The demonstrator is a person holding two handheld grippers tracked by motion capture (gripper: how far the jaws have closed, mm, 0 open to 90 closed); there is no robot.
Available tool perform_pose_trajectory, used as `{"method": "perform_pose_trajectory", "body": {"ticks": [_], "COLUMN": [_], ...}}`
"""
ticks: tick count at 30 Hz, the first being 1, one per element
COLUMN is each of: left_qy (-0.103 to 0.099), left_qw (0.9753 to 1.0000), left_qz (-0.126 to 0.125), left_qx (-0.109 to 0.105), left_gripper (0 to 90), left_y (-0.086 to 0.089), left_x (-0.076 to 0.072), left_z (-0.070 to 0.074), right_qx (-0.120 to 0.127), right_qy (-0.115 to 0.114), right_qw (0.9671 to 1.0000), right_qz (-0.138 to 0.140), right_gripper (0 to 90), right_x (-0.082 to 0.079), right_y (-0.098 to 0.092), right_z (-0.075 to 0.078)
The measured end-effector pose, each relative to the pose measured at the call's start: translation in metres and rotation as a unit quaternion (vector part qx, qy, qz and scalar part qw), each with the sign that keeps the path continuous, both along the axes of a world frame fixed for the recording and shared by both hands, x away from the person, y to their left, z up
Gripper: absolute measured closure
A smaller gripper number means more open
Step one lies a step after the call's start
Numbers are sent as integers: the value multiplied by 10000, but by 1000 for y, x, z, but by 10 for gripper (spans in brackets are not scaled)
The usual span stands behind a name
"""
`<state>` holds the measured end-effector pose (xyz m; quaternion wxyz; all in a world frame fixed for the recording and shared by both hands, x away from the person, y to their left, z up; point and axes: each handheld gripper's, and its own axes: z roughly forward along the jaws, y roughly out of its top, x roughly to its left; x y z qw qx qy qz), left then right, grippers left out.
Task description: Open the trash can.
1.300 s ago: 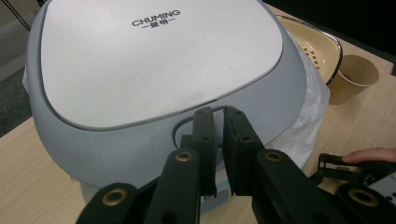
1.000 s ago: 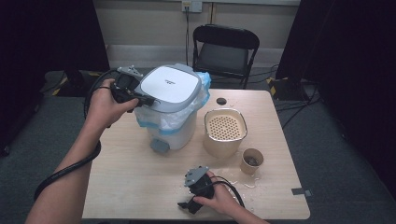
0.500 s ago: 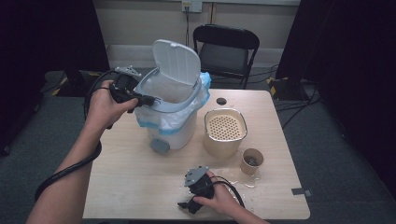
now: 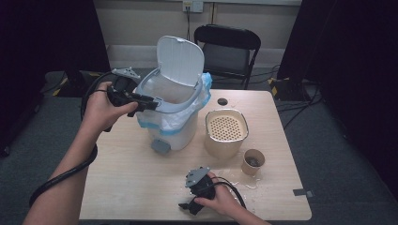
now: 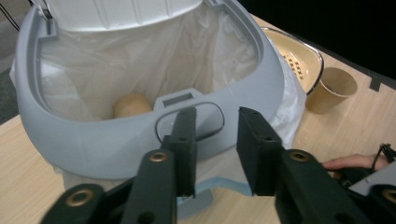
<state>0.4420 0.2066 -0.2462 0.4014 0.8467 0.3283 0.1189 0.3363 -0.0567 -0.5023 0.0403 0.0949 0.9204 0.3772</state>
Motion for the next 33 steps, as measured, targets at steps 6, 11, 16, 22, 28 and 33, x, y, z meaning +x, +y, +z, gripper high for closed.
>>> {"method": "perform_pose_trajectory", "body": {"ticks": [6, 11, 16, 22, 28, 33], "left_qy": [-9, 59, 81, 119, 171, 188], "left_qw": [10000, 9999, 9999, 9996, 9995, 9993], "left_qz": [-41, -102, -127, -209, -220, -211], "left_qx": [0, 60, 4, -119, -155, -263], "left_gripper": [531, 462, 395, 325, 288, 265], "left_y": [0, -2, -1, 2, 3, 7], "left_x": [-8, -16, -21, -28, -32, -33], "left_z": [-1, -4, -9, -21, -37, -46], "right_qx": [-1, -2, -2, 19, 19, 18], "right_qy": [-4, 0, -7, -10, -11, -13], "right_qw": [10000, 10000, 10000, 10000, 10000, 10000], "right_qz": [6, 4, 4, 9, 11, 10], "right_gripper": [0, 0, 0, 0, 0, 0], "right_x": [0, 0, 0, 0, 0, 0], "right_y": [0, 0, 0, 0, 0, 0], "right_z": [0, 0, 0, 0, 0, 0]}}
